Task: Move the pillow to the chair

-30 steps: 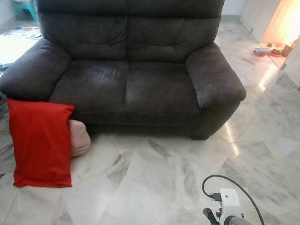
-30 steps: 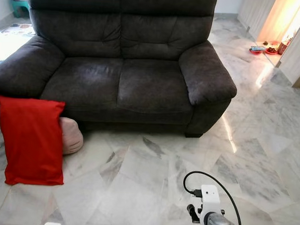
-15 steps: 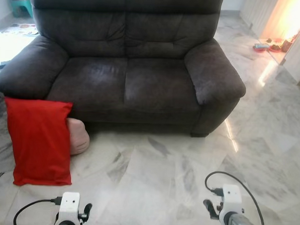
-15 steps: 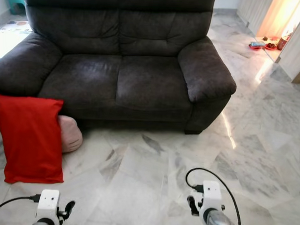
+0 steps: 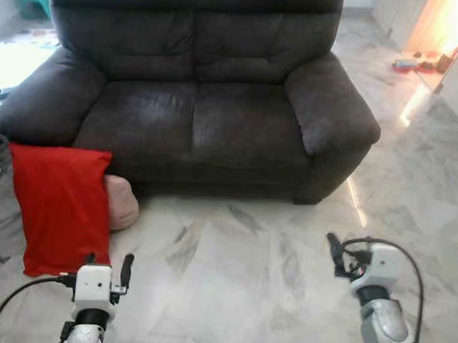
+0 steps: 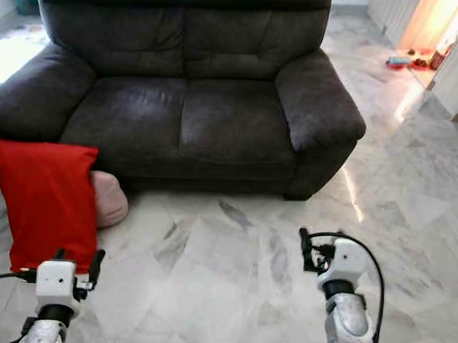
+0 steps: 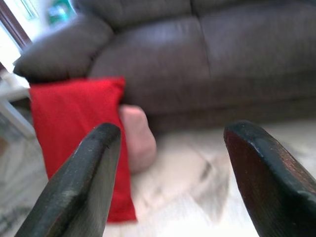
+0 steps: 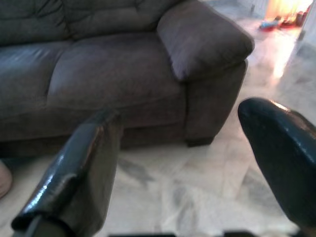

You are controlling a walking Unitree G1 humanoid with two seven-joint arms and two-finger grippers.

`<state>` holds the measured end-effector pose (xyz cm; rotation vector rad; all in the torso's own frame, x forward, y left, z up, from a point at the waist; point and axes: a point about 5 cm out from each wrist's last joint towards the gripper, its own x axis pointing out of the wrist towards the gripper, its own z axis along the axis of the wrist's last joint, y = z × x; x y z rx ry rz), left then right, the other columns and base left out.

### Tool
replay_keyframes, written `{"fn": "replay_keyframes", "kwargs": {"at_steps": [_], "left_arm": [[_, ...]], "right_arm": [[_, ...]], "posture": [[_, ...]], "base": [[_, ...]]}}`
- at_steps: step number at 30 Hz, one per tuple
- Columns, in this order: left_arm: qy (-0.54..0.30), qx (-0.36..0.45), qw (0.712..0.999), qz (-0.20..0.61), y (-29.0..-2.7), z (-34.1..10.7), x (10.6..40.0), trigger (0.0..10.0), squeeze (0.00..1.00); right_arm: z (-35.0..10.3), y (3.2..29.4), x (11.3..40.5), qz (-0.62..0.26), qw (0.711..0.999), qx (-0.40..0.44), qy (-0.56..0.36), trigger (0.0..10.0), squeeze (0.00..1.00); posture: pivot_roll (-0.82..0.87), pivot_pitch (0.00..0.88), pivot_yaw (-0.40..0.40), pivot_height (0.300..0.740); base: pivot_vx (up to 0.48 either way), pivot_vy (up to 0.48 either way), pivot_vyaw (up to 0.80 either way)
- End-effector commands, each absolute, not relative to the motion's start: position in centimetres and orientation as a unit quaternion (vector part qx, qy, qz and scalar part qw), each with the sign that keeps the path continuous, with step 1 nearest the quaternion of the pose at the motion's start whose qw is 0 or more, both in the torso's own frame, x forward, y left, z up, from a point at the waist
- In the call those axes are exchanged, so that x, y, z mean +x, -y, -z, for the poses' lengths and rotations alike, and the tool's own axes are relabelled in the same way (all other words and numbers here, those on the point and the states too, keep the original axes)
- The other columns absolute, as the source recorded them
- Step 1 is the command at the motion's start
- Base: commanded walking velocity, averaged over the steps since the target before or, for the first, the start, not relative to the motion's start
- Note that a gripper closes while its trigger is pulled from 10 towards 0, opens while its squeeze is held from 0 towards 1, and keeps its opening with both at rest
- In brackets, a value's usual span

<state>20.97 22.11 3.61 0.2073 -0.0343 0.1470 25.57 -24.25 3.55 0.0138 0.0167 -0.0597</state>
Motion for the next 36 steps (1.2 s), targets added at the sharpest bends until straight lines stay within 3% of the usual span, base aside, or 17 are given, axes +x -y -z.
{"fn": "replay_keyframes", "kwargs": {"at_steps": [1,15,29,36], "left_arm": [[0.025,0.116,0.99,-0.072,-22.0,-4.3,20.9,10.0,0.0],[0.123,0.128,0.982,-0.06,-21.0,-11.7,23.2,10.0,0.0],[0.104,0.119,0.987,-0.035,-20.8,-12.3,25.4,10.0,0.0],[0.049,0.118,0.991,-0.027,-20.7,-9.7,25.6,10.0,0.0]], "right_arm": [[-4.0,24.5,25.2,0.035,0.999,0.006,0.008,10.0,0.0],[-9.8,22.9,23.7,0.006,0.995,-0.005,0.099,10.0,0.0],[-11.5,23.0,23.5,0.031,0.994,0.003,0.109,10.0,0.0],[-11.3,22.9,24.5,0.022,0.996,0.005,0.086,10.0,0.0]], "posture": [[0.05,0.113,0.002,0.74],[0.04,0.099,0.026,0.74],[0.01,0.051,0.074,0.74],[0.0,0.041,0.063,0.74]], "base": [[0.0,0.0,0.0],[0.0,0.0,0.0],[0.0,0.0,0.0],[0.0,0.0,0.0]]}}
